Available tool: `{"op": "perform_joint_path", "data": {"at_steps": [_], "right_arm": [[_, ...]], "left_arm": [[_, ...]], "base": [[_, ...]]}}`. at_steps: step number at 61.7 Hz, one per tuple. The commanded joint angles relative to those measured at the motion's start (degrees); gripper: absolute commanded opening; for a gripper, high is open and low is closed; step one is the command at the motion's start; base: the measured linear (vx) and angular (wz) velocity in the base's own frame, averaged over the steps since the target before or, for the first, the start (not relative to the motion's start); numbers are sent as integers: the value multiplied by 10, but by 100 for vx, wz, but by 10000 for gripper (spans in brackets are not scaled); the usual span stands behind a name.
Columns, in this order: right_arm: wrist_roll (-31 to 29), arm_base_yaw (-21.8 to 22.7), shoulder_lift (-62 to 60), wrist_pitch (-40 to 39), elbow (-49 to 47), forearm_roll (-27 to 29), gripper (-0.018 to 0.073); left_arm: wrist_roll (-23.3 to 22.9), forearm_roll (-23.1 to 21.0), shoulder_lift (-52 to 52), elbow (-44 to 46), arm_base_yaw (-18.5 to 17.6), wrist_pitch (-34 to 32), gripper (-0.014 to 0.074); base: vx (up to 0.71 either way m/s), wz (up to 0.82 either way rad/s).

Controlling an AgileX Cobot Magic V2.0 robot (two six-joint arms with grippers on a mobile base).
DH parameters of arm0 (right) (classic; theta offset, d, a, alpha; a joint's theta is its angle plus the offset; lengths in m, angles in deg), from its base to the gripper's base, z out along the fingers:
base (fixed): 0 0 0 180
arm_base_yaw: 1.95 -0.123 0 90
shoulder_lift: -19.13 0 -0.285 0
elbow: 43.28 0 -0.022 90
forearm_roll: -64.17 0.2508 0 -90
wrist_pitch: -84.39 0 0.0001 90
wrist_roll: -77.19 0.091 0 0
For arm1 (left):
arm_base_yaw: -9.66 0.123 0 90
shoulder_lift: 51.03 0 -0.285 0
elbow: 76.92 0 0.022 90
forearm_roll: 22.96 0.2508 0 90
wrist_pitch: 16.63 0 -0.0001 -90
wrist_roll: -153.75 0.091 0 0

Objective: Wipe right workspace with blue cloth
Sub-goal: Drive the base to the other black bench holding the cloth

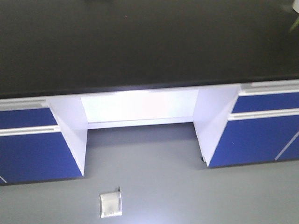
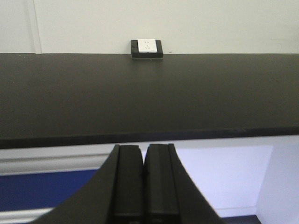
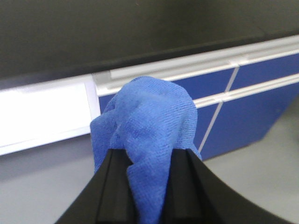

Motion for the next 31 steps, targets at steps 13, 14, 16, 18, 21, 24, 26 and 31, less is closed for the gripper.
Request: {"op": "perform_joint_path", "data": {"at_steps": [13, 14, 16, 18, 21, 24, 26, 31], "right_arm": [[-7, 3, -5, -31, -16, -8, 0], [-7, 3, -5, -31, -16, -8, 0], [-7, 3, -5, -31, -16, -8, 0], [-7, 3, -5, -31, -16, -8, 0], [-7, 3, -5, -32, -16, -8, 0], [-7, 3, -5, -32, -16, -8, 0], [-7, 3, -5, -32, -16, -8, 0], [-7, 3, -5, -32, -16, -8, 0]], "left_arm": [[-5, 1, 9, -17, -3, -48, -6], [-5, 1, 9, -17, -3, -48, -6], [-5, 1, 9, -17, -3, -48, -6], [-5, 1, 9, -17, -3, -48, -6], [-5, 1, 9, -17, -3, -48, -6], [-5, 1, 9, -17, -3, -48, -6], [-5, 1, 9, -17, -3, -48, -6], [-5, 1, 9, -17, -3, -48, -6]], "base": [[45, 13], [43, 10], [42, 8], [42, 8], [40, 5], [39, 3], [38, 1], [36, 0]]}}
